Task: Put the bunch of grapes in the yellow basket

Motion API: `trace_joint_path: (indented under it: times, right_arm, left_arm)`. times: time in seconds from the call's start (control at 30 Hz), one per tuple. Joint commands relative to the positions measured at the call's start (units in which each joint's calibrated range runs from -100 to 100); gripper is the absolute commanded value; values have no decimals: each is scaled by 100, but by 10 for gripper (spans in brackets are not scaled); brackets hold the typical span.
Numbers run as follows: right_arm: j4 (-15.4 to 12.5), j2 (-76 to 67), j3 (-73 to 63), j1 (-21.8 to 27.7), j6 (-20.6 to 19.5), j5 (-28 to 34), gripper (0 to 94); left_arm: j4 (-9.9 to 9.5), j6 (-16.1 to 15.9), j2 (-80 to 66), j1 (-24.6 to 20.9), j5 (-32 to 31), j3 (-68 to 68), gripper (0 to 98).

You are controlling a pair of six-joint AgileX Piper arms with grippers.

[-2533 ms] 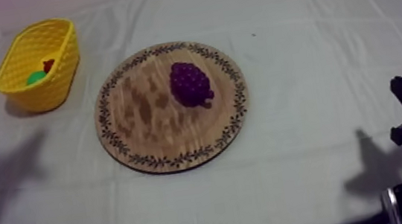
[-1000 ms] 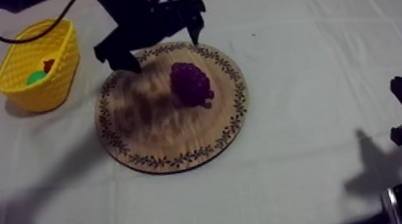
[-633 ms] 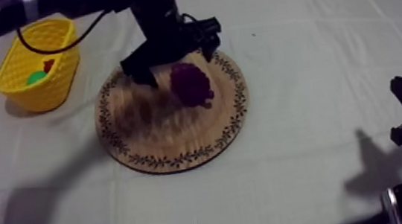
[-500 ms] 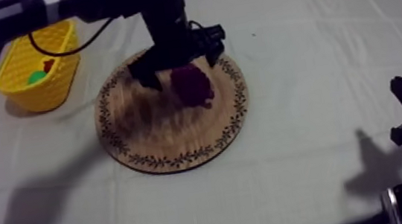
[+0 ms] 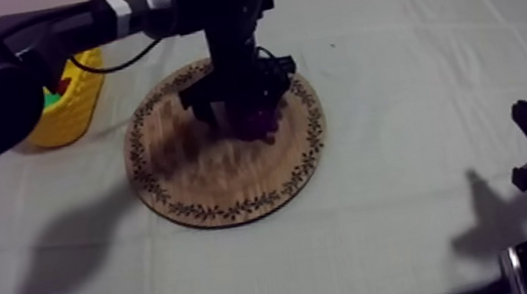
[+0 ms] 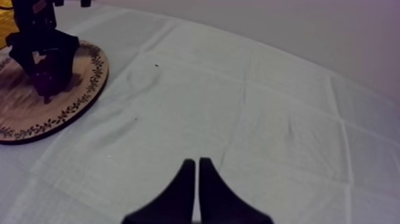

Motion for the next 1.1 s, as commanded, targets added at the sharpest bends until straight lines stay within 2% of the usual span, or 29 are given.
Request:
trace_joint_path:
  times: [0.0, 0.3, 0.6, 0.73, 0.87, 1.07]
  right_arm:
    - [1, -1, -3, -2, 0, -3, 4]
    - [1, -1, -3, -2, 0, -3, 4]
    - [1, -1, -3, -2, 0, -3, 4]
    - [1, -1, -3, -2, 0, -3, 4]
    - [1, -1, -3, -2, -1, -3, 4]
    - [1, -1, -3, -2, -4, -3, 4]
  left_arm:
    - [15, -54, 44, -14, 33, -21, 733]
    - [-27, -159, 35, -7, 116, -10, 526]
    - [-97, -448, -1039, -159, 121, 655, 474]
    - [-118, -709, -1982, -387, 128, 1394, 479]
    - [-153, -1147, -3076, -736, 78, 2547, 514]
    - [-421, -1865, -4528, -1382, -397, 3842, 530]
